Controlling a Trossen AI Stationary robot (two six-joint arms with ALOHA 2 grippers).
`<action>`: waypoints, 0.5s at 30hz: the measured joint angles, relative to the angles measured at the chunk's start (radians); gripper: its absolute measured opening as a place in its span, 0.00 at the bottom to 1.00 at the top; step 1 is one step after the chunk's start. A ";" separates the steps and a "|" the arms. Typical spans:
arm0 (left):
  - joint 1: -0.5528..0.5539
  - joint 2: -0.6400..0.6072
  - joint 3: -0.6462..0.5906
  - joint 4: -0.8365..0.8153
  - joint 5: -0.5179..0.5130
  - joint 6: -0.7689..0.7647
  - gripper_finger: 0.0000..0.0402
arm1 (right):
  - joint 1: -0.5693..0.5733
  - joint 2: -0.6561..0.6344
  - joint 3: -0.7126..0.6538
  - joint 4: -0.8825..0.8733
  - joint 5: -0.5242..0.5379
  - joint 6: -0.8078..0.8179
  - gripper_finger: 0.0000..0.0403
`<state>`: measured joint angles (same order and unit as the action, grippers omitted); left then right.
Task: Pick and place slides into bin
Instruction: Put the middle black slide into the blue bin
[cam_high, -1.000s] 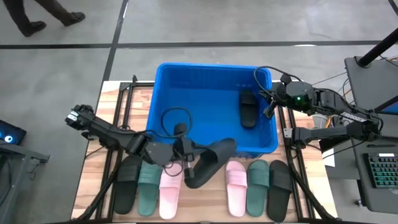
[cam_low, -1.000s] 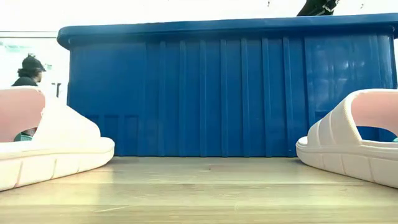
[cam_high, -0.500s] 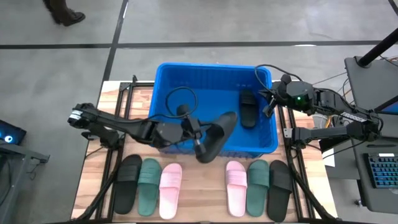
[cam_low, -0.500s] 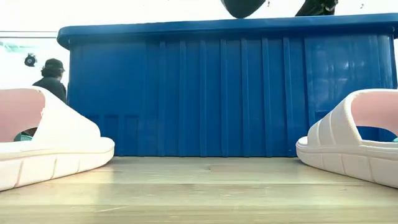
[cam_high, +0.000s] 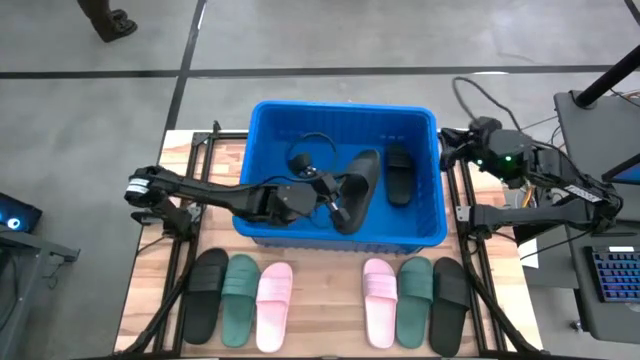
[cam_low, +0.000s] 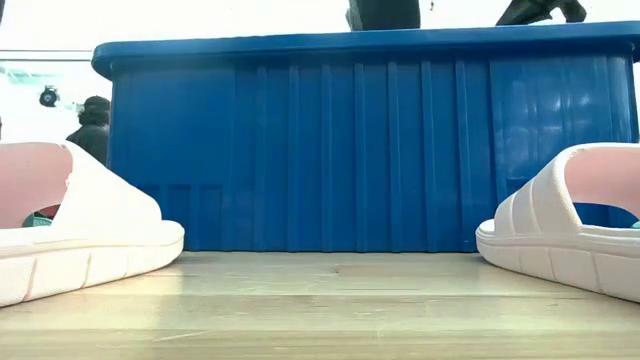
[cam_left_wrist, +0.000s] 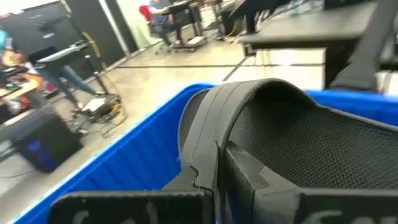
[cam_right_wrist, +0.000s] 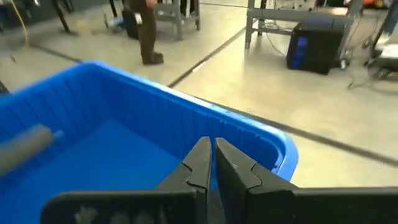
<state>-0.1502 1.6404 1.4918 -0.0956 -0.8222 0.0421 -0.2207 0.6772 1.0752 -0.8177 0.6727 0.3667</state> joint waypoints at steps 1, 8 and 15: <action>0.005 0.011 0.000 0.003 -0.004 0.008 0.00 | 0.000 -0.010 0.000 0.000 -0.013 0.019 0.03; 0.032 0.060 0.006 0.027 -0.021 0.023 0.00 | 0.000 -0.036 0.000 -0.029 -0.150 0.014 0.03; 0.060 0.070 0.031 0.053 -0.024 0.024 0.00 | 0.000 -0.028 0.000 -0.104 -0.156 0.019 0.03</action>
<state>-0.0900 1.7100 1.5231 -0.0430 -0.8463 0.0657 -0.2207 0.6494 1.0752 -0.9220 0.5163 0.3855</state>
